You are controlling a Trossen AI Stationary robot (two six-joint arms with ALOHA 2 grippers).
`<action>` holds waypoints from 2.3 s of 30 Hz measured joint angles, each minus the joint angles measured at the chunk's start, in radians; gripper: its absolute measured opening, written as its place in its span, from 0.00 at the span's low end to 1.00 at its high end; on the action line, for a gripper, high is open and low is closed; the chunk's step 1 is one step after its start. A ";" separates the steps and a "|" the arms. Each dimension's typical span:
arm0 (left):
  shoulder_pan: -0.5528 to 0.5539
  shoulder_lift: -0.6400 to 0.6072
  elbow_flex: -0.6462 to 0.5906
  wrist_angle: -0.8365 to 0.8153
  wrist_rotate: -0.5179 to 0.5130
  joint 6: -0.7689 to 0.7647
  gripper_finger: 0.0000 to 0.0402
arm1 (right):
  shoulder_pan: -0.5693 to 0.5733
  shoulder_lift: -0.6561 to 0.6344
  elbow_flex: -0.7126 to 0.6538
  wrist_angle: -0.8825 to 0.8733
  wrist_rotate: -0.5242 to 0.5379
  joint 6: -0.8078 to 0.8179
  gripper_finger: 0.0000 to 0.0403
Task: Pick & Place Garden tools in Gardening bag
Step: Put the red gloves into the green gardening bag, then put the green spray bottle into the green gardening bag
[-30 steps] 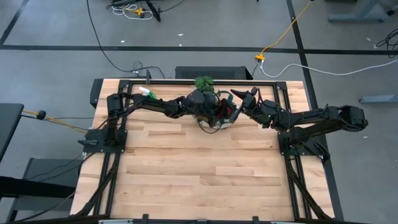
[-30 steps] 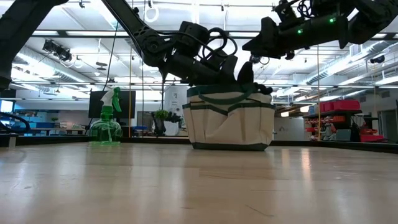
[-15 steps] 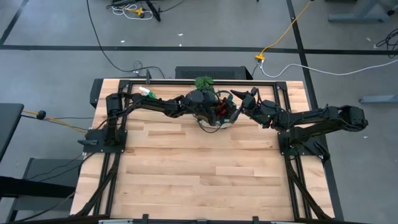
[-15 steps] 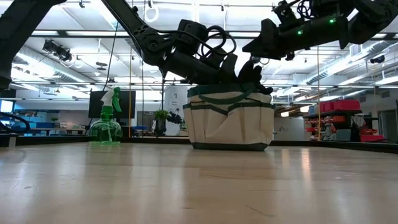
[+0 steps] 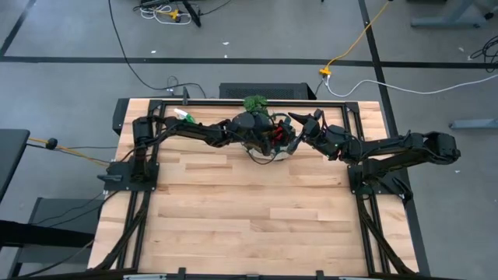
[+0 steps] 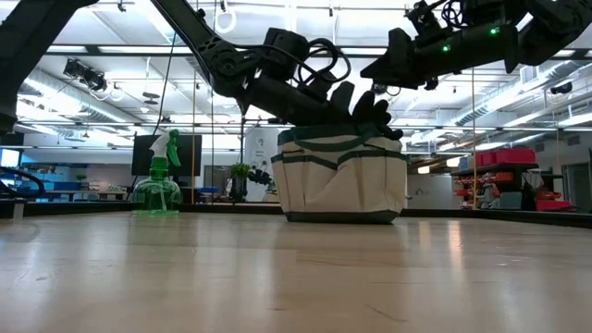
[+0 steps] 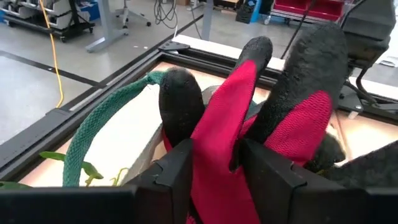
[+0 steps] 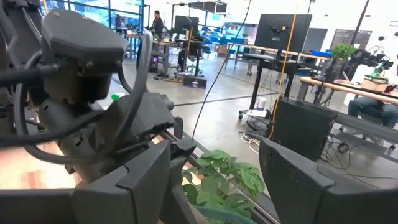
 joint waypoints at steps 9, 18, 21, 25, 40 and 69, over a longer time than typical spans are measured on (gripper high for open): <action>0.000 -0.077 0.002 0.002 -0.002 0.023 0.35 | 0.000 0.000 0.000 -0.003 0.000 0.000 0.61; -0.002 -0.093 0.002 -0.003 -0.001 0.024 0.35 | 0.000 0.000 0.000 -0.004 0.000 0.013 0.61; -0.002 -0.093 0.002 -0.002 -0.001 0.026 0.35 | 0.000 0.000 0.000 -0.004 0.000 0.016 0.61; -0.002 -0.114 0.001 0.006 -0.025 0.074 0.35 | 0.000 0.000 0.000 -0.004 0.000 0.016 0.61; 0.005 -0.301 0.002 -0.382 -0.236 0.119 0.35 | 0.000 0.000 0.000 -0.011 0.000 0.015 0.61; -0.131 -0.872 -0.415 -0.929 -0.772 -0.329 0.35 | 0.000 0.000 0.000 -0.046 0.003 -0.012 0.61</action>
